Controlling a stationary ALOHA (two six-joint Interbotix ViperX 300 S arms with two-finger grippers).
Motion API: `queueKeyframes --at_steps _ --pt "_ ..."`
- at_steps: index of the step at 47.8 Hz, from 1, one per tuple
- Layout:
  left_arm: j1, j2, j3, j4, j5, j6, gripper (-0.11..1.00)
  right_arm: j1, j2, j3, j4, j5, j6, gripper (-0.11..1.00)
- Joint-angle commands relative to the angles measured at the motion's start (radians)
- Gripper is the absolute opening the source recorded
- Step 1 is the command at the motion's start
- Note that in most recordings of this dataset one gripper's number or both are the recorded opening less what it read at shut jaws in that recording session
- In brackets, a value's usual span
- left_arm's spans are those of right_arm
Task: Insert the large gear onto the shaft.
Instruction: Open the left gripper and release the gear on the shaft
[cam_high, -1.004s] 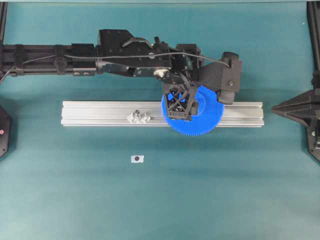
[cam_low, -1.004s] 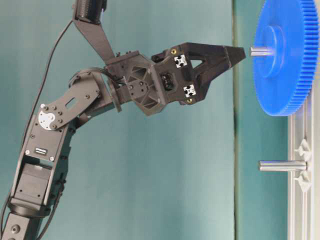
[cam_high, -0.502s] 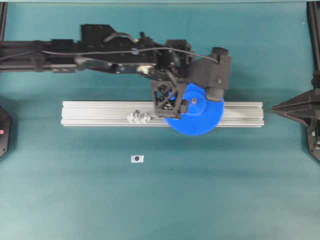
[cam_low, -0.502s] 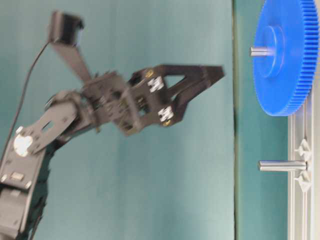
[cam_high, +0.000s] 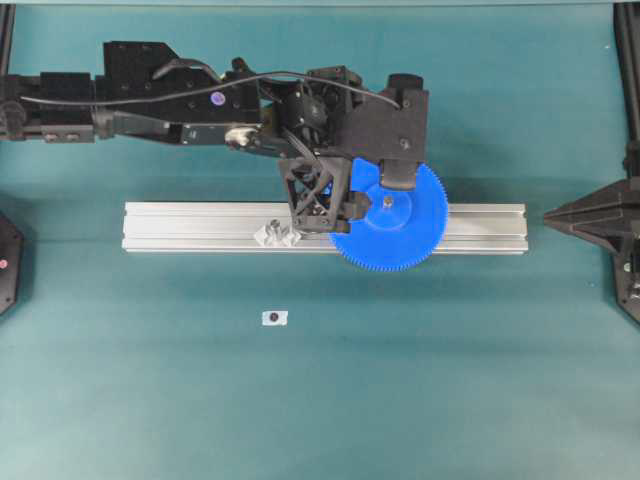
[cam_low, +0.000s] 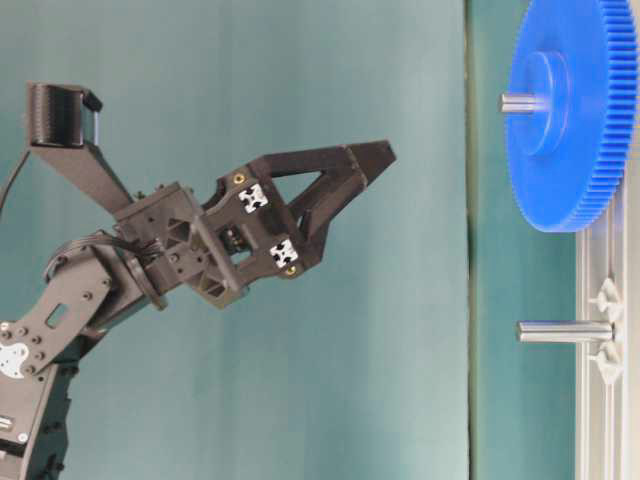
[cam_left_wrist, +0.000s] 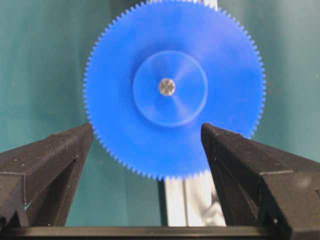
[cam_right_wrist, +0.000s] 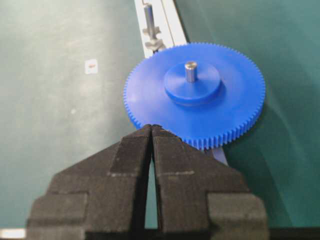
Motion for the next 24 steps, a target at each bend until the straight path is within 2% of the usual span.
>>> queueKeyframes --at_steps 1,11,24 --pt "-0.002 -0.011 -0.017 0.002 -0.051 -0.006 0.90 -0.003 0.006 -0.009 0.000 -0.009 0.009 0.10" --pt "-0.002 0.055 -0.034 0.002 -0.198 -0.063 0.90 -0.003 0.006 -0.009 0.000 -0.011 0.009 0.10" --pt "-0.008 0.083 -0.058 0.000 -0.207 -0.123 0.90 -0.003 0.006 -0.009 0.000 -0.009 0.009 0.10"
